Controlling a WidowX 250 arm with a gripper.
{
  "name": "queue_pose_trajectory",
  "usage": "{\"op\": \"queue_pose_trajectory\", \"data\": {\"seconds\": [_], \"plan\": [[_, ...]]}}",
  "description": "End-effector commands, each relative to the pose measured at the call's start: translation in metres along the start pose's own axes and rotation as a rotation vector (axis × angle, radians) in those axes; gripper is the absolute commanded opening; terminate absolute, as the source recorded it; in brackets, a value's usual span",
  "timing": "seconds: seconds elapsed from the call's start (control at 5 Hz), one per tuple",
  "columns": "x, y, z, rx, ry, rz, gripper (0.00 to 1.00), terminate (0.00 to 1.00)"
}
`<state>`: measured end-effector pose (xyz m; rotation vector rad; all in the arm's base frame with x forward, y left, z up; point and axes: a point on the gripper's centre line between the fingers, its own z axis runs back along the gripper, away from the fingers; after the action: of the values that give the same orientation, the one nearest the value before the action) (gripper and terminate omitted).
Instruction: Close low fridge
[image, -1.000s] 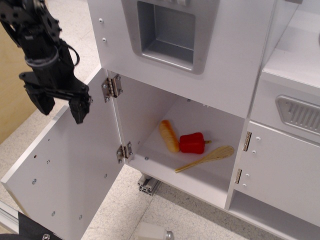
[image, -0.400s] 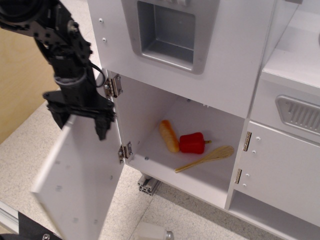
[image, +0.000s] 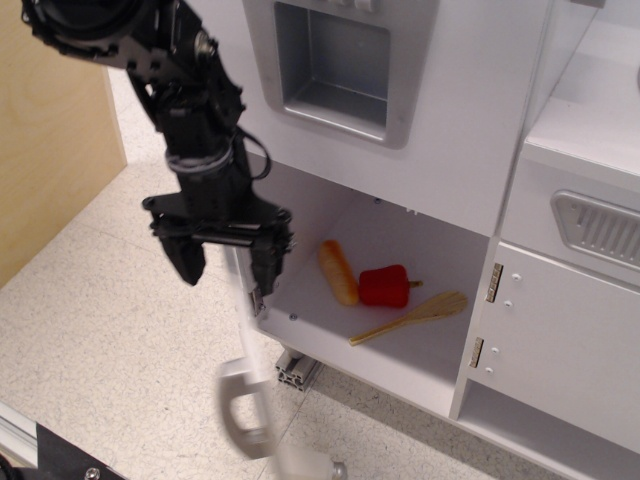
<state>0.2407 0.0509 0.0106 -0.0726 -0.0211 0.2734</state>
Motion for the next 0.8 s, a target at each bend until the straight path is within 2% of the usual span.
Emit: {"op": "queue_pose_trajectory", "data": {"seconds": [0.0,0.2,0.4,0.6], "plan": [[-0.008,-0.040,0.056,-0.108,-0.077,-0.040,1.00,0.00],[-0.019,-0.035,0.070,-0.108,-0.100,-0.085,1.00,0.00],[-0.030,-0.011,0.060,-0.065,-0.093,-0.146,1.00,0.00],[-0.034,0.018,0.041,-0.040,-0.122,-0.185,1.00,0.00]]}}
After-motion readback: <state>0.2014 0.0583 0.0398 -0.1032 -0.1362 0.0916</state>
